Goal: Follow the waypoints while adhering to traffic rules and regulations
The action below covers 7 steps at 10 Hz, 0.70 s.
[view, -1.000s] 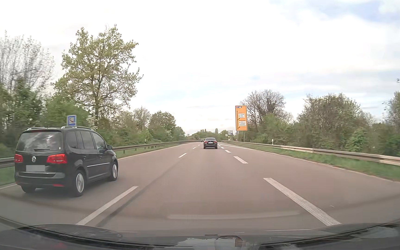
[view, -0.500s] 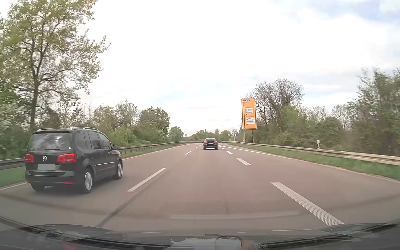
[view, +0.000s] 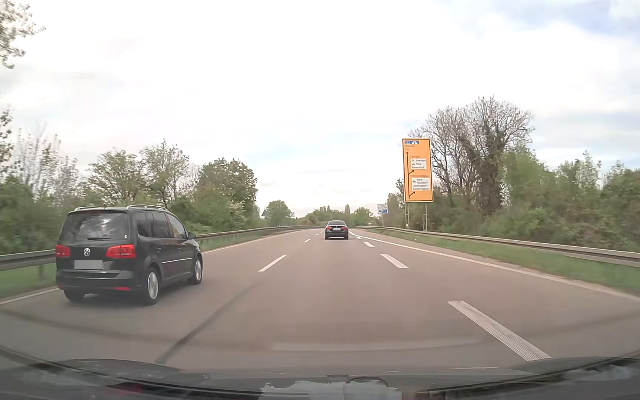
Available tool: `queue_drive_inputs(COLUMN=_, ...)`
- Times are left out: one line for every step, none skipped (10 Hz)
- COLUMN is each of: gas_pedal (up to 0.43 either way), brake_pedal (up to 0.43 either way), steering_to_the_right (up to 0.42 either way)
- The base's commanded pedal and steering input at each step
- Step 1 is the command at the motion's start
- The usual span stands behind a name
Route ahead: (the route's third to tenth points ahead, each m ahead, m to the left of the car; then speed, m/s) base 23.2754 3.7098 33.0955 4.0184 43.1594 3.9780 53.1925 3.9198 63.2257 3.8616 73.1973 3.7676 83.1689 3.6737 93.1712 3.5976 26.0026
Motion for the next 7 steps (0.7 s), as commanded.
queue_drive_inputs(gas_pedal=0.13, brake_pedal=0.0, steering_to_the_right=-0.001)
queue_drive_inputs(gas_pedal=0.13, brake_pedal=0.0, steering_to_the_right=-0.001)
queue_drive_inputs(gas_pedal=0.13, brake_pedal=0.0, steering_to_the_right=-0.001)
queue_drive_inputs(gas_pedal=0.13, brake_pedal=0.0, steering_to_the_right=-0.001)
queue_drive_inputs(gas_pedal=0.13, brake_pedal=0.0, steering_to_the_right=-0.001)
queue_drive_inputs(gas_pedal=0.13, brake_pedal=0.0, steering_to_the_right=-0.001)
queue_drive_inputs(gas_pedal=0.13, brake_pedal=0.0, steering_to_the_right=-0.001)
